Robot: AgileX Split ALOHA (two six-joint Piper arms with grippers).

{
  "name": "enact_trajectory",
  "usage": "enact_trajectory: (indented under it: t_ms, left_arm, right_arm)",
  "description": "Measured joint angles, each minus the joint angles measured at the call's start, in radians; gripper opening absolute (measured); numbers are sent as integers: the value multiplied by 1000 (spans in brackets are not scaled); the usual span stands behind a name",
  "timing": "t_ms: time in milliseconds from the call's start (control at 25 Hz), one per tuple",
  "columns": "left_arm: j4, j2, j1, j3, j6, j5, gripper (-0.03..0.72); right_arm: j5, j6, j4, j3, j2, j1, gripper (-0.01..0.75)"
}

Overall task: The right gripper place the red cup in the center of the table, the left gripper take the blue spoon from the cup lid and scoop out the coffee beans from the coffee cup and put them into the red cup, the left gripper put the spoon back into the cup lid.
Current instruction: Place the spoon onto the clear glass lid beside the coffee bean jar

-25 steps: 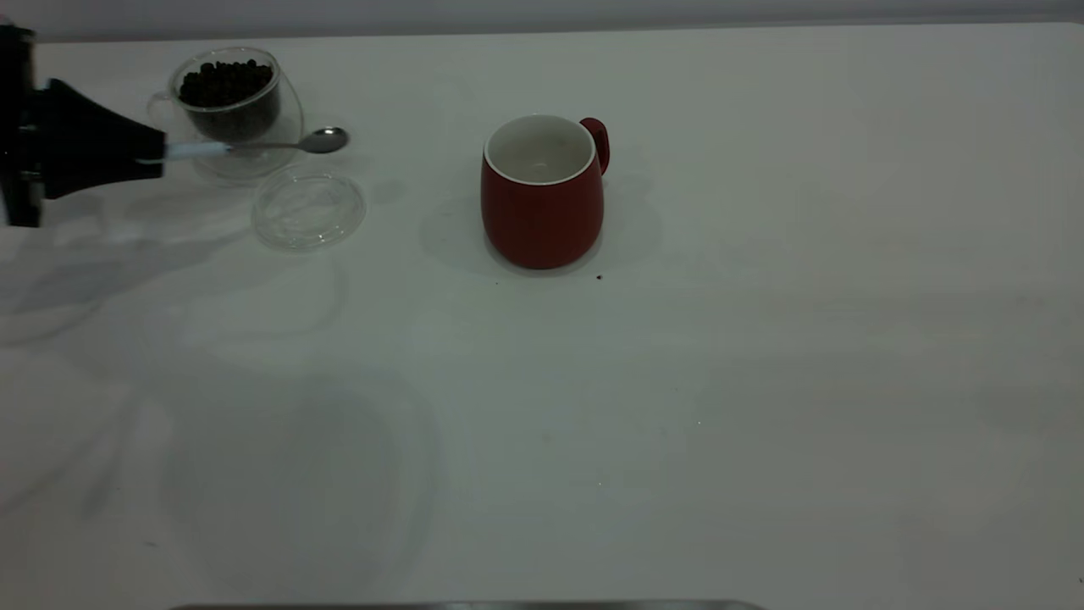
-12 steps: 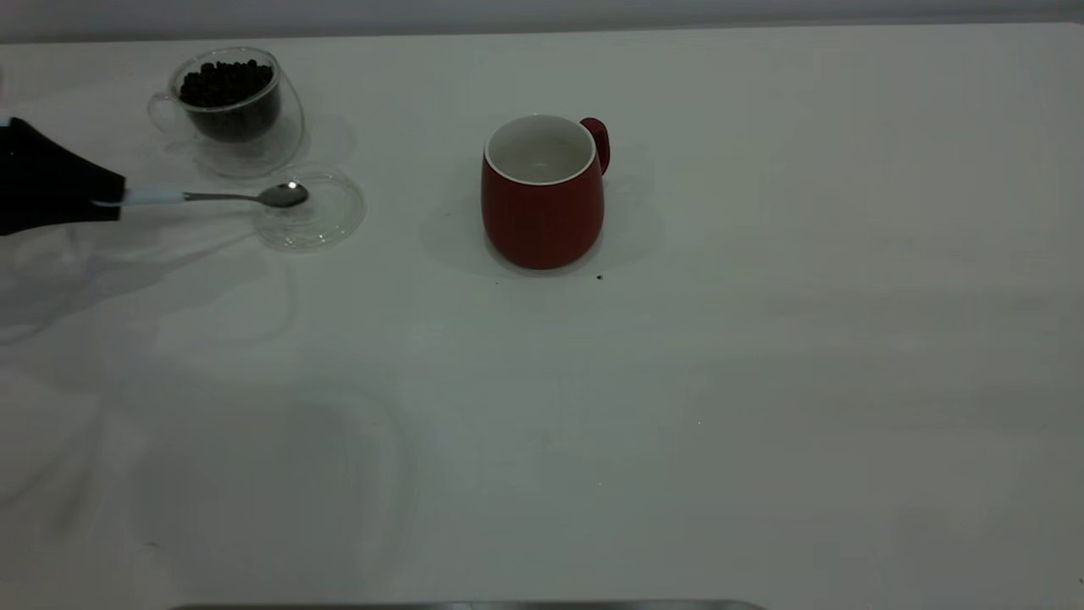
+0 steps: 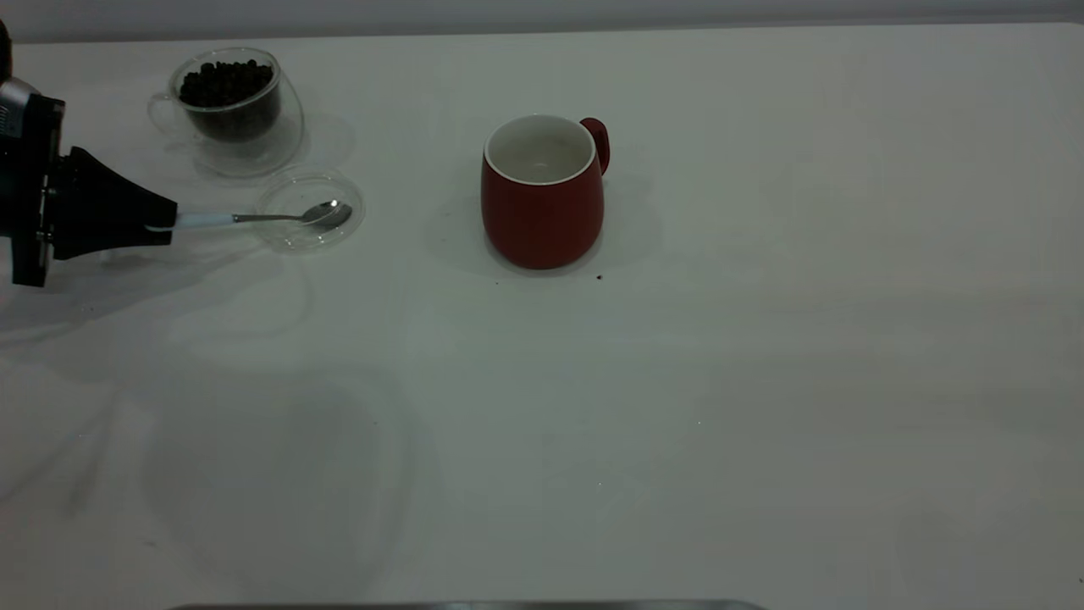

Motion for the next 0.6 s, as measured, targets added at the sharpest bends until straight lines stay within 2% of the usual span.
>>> enact_trajectory:
  t_ms: [280, 600]
  left_arm:
    - [-68, 8, 0, 0, 24, -14, 122]
    - [-72, 9, 0, 0, 39, -15, 122]
  right_arm:
    - [0, 0, 0, 0, 0, 0, 243]
    - [0, 0, 0, 0, 0, 0, 243]
